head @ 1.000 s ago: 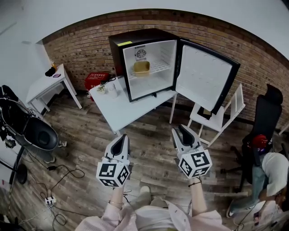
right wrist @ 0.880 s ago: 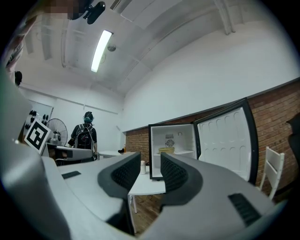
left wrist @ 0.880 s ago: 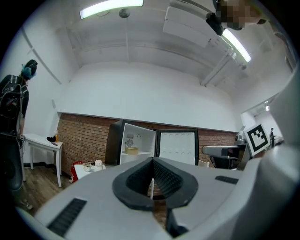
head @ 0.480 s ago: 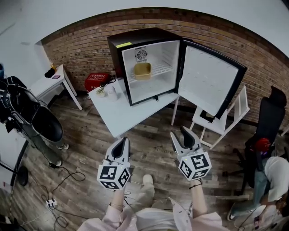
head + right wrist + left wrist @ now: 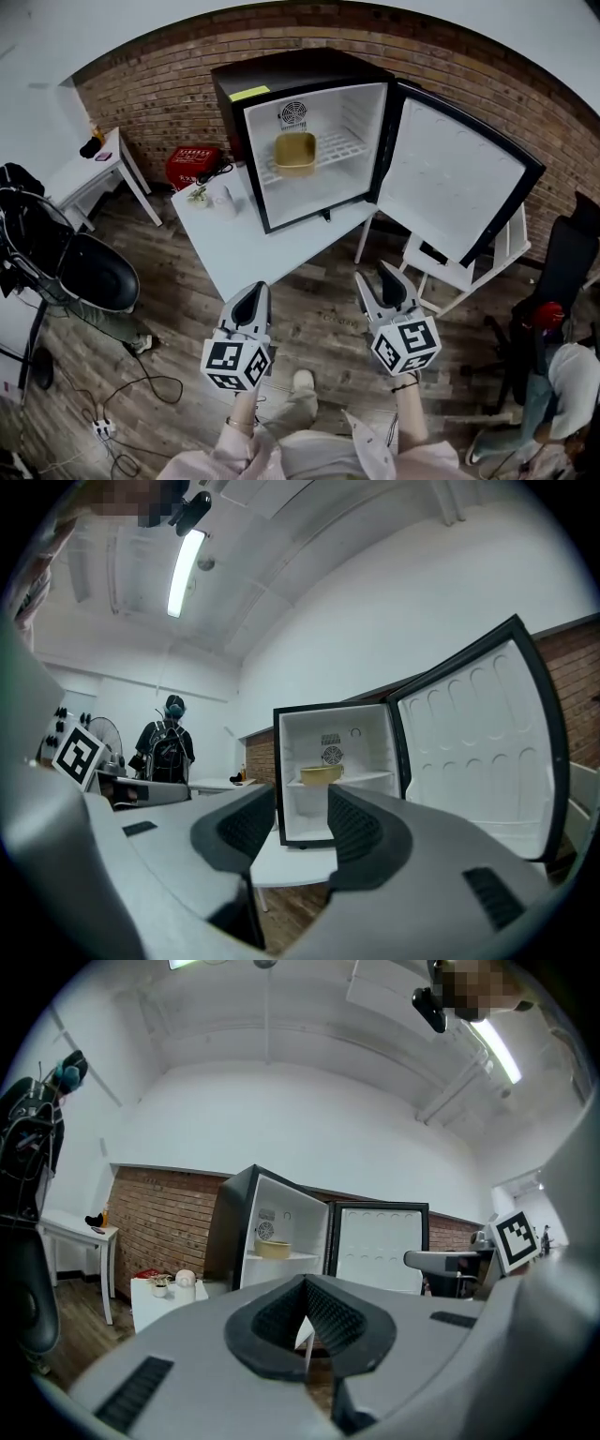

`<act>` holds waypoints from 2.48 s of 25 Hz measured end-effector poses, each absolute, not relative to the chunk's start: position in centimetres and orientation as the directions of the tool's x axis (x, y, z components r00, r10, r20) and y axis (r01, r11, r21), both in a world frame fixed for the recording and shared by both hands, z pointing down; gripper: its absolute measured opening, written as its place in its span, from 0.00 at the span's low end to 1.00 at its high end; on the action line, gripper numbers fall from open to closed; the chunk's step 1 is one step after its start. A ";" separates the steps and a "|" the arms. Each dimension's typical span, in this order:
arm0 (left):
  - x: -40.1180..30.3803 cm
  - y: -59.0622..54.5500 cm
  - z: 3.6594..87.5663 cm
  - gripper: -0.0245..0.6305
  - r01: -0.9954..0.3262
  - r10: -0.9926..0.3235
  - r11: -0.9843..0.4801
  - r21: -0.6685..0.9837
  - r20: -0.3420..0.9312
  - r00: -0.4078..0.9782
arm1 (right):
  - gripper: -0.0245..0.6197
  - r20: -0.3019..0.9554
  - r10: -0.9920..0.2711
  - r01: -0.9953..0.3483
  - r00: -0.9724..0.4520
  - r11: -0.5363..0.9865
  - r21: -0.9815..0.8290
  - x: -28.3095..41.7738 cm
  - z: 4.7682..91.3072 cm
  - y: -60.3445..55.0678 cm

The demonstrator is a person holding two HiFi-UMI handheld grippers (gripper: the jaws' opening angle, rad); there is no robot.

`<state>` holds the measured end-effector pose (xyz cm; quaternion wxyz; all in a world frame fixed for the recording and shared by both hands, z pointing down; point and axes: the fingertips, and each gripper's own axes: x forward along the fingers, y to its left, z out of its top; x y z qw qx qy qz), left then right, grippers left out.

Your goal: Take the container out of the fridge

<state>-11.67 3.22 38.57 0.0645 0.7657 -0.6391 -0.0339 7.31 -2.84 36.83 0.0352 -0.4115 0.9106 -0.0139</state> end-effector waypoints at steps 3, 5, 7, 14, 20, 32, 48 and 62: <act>-12.5 0.3 38.5 0.03 -0.973 -0.981 -0.184 0.142 0.037 0.191 | 0.29 -0.049 -0.746 -0.744 -0.664 0.666 -0.056 6.2 36.7 -5.7; -13.2 -1.6 38.4 0.03 -0.972 -0.981 -0.184 0.143 0.038 0.191 | 0.29 -0.044 -0.739 -0.737 -0.673 0.674 -0.048 5.3 36.6 -7.5; -13.8 -3.4 38.4 0.03 -0.972 -0.980 -0.187 0.144 0.038 0.194 | 0.29 -0.043 -0.734 -0.733 -0.677 0.679 -0.042 4.5 36.4 -9.1; -15.0 -9.0 38.5 0.03 -0.966 -0.975 -0.212 0.149 0.037 0.220 | 0.29 -0.033 -0.736 -0.736 -0.676 0.677 -0.031 2.8 36.8 -14.1; -15.9 -12.1 38.7 0.03 -0.960 -0.970 -0.234 0.156 0.038 0.242 | 0.29 -0.030 -0.724 -0.724 -0.689 0.689 -0.009 1.4 36.9 -16.1; -15.9 -15.8 39.8 0.03 -0.959 -0.969 -0.217 0.182 0.075 0.234 | 0.29 0.003 -0.655 -0.652 -0.755 0.753 0.091 -0.9 36.3 -20.7; -16.4 -23.3 40.3 0.03 -0.967 -0.974 -0.172 0.189 0.113 0.196 | 0.29 0.165 -0.408 -0.342 -0.898 0.883 0.322 -7.3 34.7 -28.0; -15.8 -25.1 40.9 0.03 -0.970 -0.978 -0.140 0.199 0.122 0.167 | 0.29 0.416 -0.176 0.045 -0.892 0.883 0.468 -11.8 35.4 -28.5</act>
